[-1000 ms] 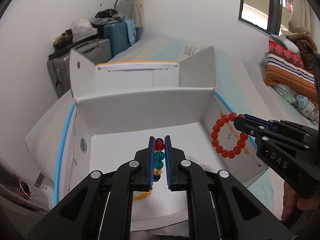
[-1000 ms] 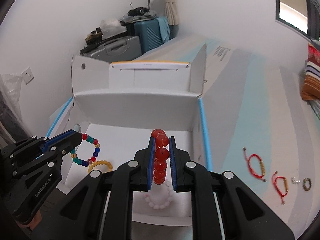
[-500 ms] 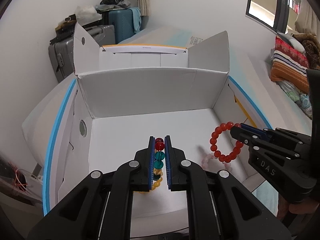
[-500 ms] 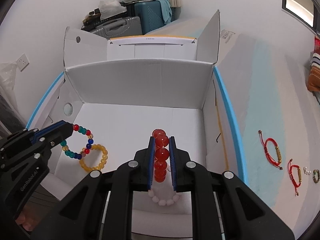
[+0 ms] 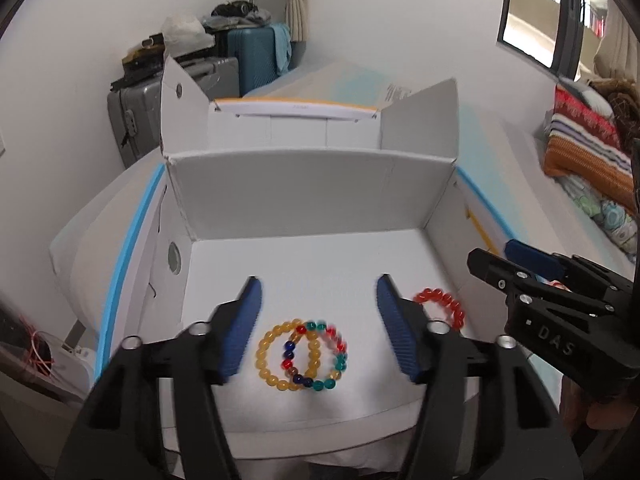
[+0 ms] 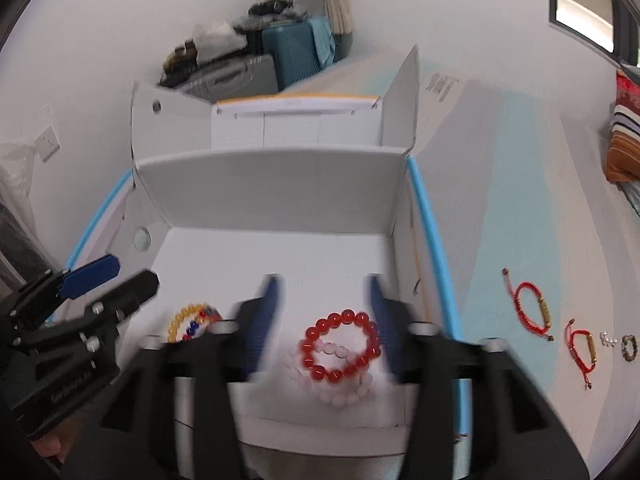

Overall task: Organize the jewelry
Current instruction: 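Open both tools to drop the multicolour and red bracelets into the box, then move both tools back over the remaining bracelets on the bed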

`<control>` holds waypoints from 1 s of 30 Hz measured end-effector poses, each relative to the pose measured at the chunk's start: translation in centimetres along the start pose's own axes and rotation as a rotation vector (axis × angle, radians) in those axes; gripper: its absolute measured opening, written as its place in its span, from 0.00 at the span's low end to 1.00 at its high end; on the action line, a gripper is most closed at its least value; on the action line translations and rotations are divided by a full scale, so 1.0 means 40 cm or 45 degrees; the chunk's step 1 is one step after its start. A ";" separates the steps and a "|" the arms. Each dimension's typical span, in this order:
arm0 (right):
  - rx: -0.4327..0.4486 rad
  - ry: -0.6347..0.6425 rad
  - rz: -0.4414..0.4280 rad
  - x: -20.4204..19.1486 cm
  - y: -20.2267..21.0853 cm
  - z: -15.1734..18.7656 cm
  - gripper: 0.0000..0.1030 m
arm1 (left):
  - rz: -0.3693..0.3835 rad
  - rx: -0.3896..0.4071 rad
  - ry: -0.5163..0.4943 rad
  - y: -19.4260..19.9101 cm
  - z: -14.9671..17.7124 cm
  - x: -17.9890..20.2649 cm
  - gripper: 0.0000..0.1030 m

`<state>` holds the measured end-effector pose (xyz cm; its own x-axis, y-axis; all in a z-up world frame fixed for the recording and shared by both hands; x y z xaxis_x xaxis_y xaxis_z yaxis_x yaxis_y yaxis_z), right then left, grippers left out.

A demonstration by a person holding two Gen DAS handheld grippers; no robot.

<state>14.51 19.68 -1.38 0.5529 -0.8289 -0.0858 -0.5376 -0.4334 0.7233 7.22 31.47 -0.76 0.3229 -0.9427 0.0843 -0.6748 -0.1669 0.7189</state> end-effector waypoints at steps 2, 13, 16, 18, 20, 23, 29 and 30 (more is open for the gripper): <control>0.017 -0.014 0.016 0.017 0.022 -0.006 0.53 | 0.002 0.009 -0.007 0.009 -0.002 0.011 0.66; 0.152 -0.053 0.110 0.122 0.166 0.008 0.81 | 0.028 0.070 -0.062 0.057 -0.005 0.125 0.90; 0.171 -0.068 0.137 0.160 0.202 0.013 0.82 | 0.040 0.078 -0.079 0.070 -0.007 0.162 0.94; 0.186 -0.080 0.144 0.186 0.226 0.020 0.86 | 0.047 0.074 -0.088 0.077 -0.007 0.192 0.94; 0.205 -0.090 0.154 0.212 0.252 0.026 0.89 | 0.055 0.072 -0.095 0.083 -0.006 0.217 0.94; 0.232 -0.112 0.168 0.255 0.290 0.034 0.92 | 0.066 0.078 -0.117 0.093 -0.003 0.259 0.94; 0.256 -0.156 0.209 0.346 0.358 0.054 0.93 | 0.094 0.090 -0.167 0.111 -0.003 0.359 0.94; 0.258 -0.163 0.218 0.364 0.368 0.058 0.93 | 0.098 0.092 -0.173 0.112 -0.003 0.371 0.94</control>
Point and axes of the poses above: each gripper's, at about its wrist camera, not at the fingertips, and y roughly against the way its jaws point, x to its right, z to its underside, the point moved 4 cm from there along -y, roughly the way its jaws point, and after that the axes turned 2 degrees about -x, right-handed, at the moved point
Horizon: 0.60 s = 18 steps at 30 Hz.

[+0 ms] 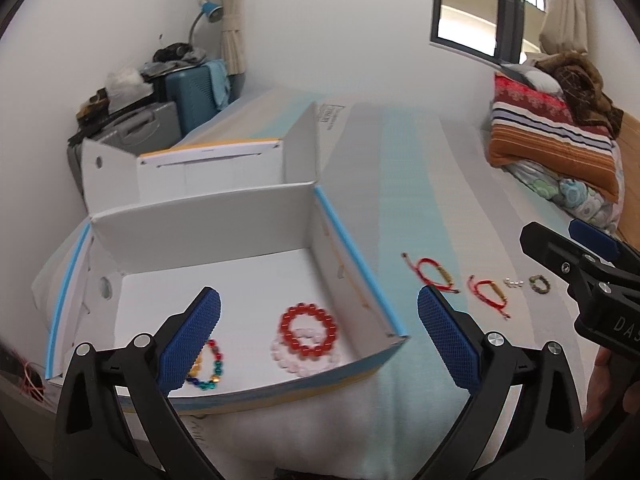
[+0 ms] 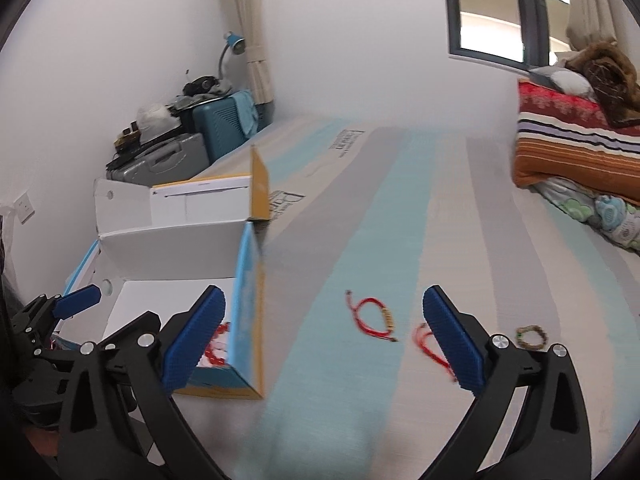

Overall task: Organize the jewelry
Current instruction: 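Move both tools back over the remaining bracelets on the bed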

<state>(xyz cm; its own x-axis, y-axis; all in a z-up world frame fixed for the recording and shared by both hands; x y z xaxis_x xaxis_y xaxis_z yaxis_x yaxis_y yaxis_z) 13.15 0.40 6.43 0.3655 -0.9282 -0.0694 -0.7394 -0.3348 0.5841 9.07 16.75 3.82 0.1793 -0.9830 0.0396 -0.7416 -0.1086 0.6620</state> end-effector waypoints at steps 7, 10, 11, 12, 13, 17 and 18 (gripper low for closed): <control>0.009 -0.055 0.086 0.145 0.048 0.018 0.93 | 0.037 0.008 -0.054 -0.014 -0.010 0.125 0.94; 0.001 -0.083 0.119 0.208 0.059 0.030 0.93 | 0.051 -0.002 -0.080 -0.031 -0.009 0.182 0.95; -0.001 -0.096 0.134 0.233 0.061 0.034 0.93 | 0.054 -0.006 -0.087 -0.038 -0.010 0.198 0.94; -0.003 -0.102 0.146 0.253 0.063 0.039 0.93 | 0.057 -0.009 -0.091 -0.044 -0.009 0.214 0.94; -0.010 -0.108 0.161 0.279 0.063 0.044 0.93 | 0.062 -0.016 -0.097 -0.054 -0.008 0.233 0.94; -0.042 -0.139 0.199 0.364 0.051 0.068 0.93 | 0.089 -0.045 -0.124 -0.101 -0.003 0.304 0.94; -0.048 -0.147 0.209 0.381 0.046 0.070 0.93 | 0.094 -0.053 -0.131 -0.111 0.000 0.317 0.94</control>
Point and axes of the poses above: each gripper's, at about its wrist camera, not at the fingertips, and y roughly against the way its jaws point, x to its right, z to its underside, the point moved 4 cm from there along -y, roughly the way its jaws point, and after that the axes turned 2 degrees about -x, right-handed, at the moved point
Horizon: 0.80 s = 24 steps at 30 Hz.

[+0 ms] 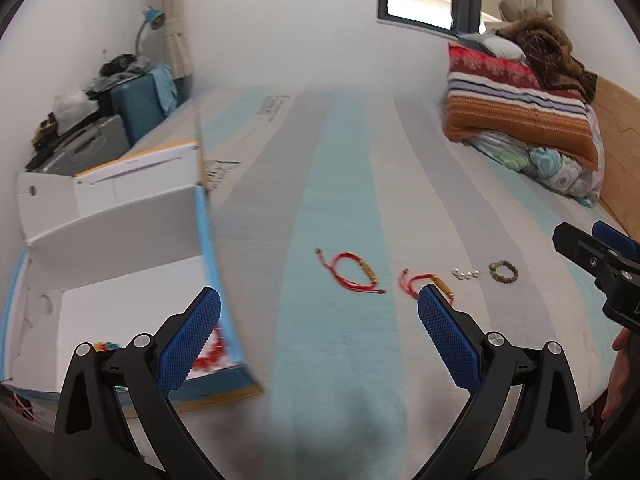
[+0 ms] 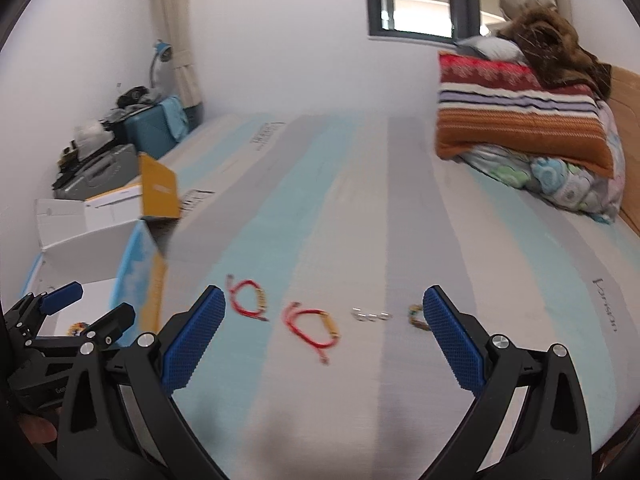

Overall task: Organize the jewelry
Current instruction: 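Move both tools back over the remaining bracelets on the bed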

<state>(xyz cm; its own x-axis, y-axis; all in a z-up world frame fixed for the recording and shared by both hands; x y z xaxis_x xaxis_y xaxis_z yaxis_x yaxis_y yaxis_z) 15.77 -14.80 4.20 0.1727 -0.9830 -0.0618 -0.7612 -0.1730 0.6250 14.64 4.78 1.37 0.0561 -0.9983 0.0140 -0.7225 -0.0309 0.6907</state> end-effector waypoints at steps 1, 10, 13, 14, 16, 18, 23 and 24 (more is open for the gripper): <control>-0.011 -0.015 0.015 0.028 -0.012 0.004 0.93 | 0.005 -0.011 -0.011 -0.018 0.000 0.019 0.94; -0.100 -0.099 0.075 0.191 -0.129 0.033 0.93 | 0.017 -0.103 -0.044 -0.164 0.010 0.112 0.94; -0.140 -0.119 0.086 0.231 -0.176 0.049 0.93 | 0.022 -0.133 -0.044 -0.214 0.017 0.142 0.94; -0.151 -0.125 0.090 0.242 -0.190 0.051 0.93 | 0.024 -0.144 -0.046 -0.228 0.019 0.148 0.94; -0.179 -0.142 0.099 0.273 -0.229 0.063 0.93 | 0.024 -0.168 -0.057 -0.262 0.024 0.174 0.94; -0.199 -0.158 0.103 0.292 -0.258 0.071 0.93 | 0.023 -0.183 -0.071 -0.291 0.029 0.196 0.94; -0.252 -0.176 0.117 0.344 -0.347 0.095 0.93 | 0.053 -0.233 -0.086 -0.367 0.042 0.253 0.94; -0.264 -0.180 0.120 0.353 -0.362 0.099 0.93 | 0.065 -0.247 -0.081 -0.384 0.043 0.262 0.94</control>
Point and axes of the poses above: each gripper's, at about its wrist camera, not at the fingertips, and y roughly against the way its jaws point, x to its right, z to its underside, the point moved 4 cm from there along -y, roughly the way its jaws point, and after that the axes turned 2 degrees about -x, right-handed, at the moved point
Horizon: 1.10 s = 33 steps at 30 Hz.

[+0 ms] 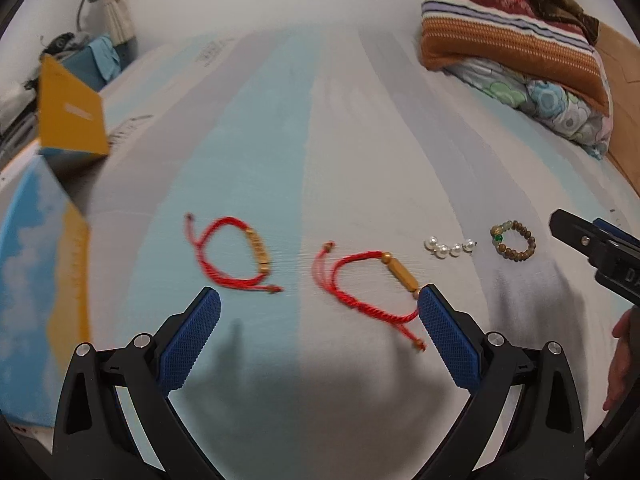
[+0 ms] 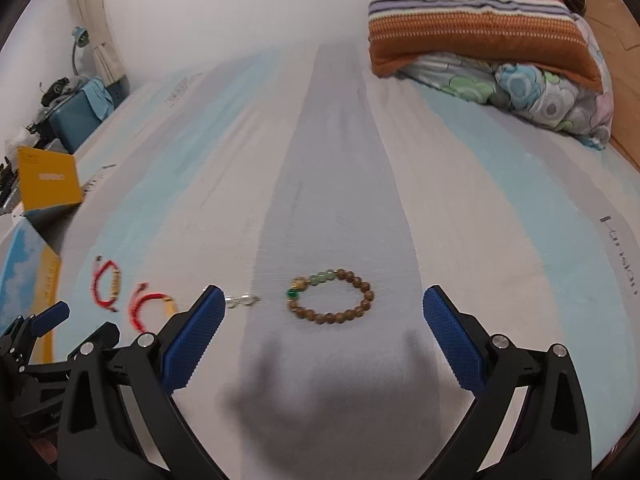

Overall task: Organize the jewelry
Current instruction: 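Move both tools back over the remaining bracelets on the bed, then grasp the red string bracelet with the left tool while the right tool grasps the wooden bead bracelet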

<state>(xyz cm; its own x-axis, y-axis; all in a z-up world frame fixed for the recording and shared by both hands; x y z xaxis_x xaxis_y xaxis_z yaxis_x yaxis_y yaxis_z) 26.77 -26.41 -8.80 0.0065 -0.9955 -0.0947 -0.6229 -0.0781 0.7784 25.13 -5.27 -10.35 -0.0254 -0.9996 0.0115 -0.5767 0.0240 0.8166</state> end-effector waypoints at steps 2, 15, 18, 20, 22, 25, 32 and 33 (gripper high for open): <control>-0.024 -0.008 0.003 0.012 -0.032 -0.001 0.93 | 0.008 -0.021 0.006 -0.026 -0.002 0.011 0.94; -0.171 -0.032 -0.049 0.041 -0.176 0.001 0.90 | 0.009 -0.082 -0.053 -0.141 0.003 0.069 0.94; -0.213 -0.027 -0.057 0.035 -0.200 0.007 0.83 | 0.011 -0.072 -0.062 -0.146 0.003 0.074 0.93; -0.217 -0.025 -0.054 0.035 -0.206 0.009 0.81 | 0.009 -0.064 -0.072 -0.147 0.005 0.075 0.93; -0.217 -0.029 -0.051 0.036 -0.207 0.010 0.75 | 0.008 -0.056 -0.079 -0.148 0.008 0.076 0.93; -0.216 -0.031 -0.013 0.042 -0.206 0.011 0.62 | 0.010 -0.051 -0.079 -0.147 0.010 0.075 0.89; -0.200 -0.009 0.043 0.045 -0.198 0.019 0.36 | 0.028 -0.034 -0.102 -0.134 0.018 0.071 0.72; -0.197 -0.008 0.054 0.046 -0.198 0.018 0.32 | 0.032 -0.033 -0.105 -0.131 0.019 0.072 0.68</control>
<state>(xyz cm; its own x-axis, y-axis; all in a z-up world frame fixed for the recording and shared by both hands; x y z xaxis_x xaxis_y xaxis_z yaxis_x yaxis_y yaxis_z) 31.13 -27.58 -15.58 -0.0221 -0.9978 -0.0631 -0.4944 -0.0439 0.8681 27.44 -8.27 -15.03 -0.1076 -0.9941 -0.0147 -0.5540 0.0477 0.8311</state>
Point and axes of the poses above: each gripper's, at about its wrist camera, not at the fingertips, and y roughly against the way its jaws point, x to its right, z to its underside, the point moved 4 cm from there along -y, roughly the way its jaws point, and after that the axes turned 2 degrees about -x, right-handed, at the moved point
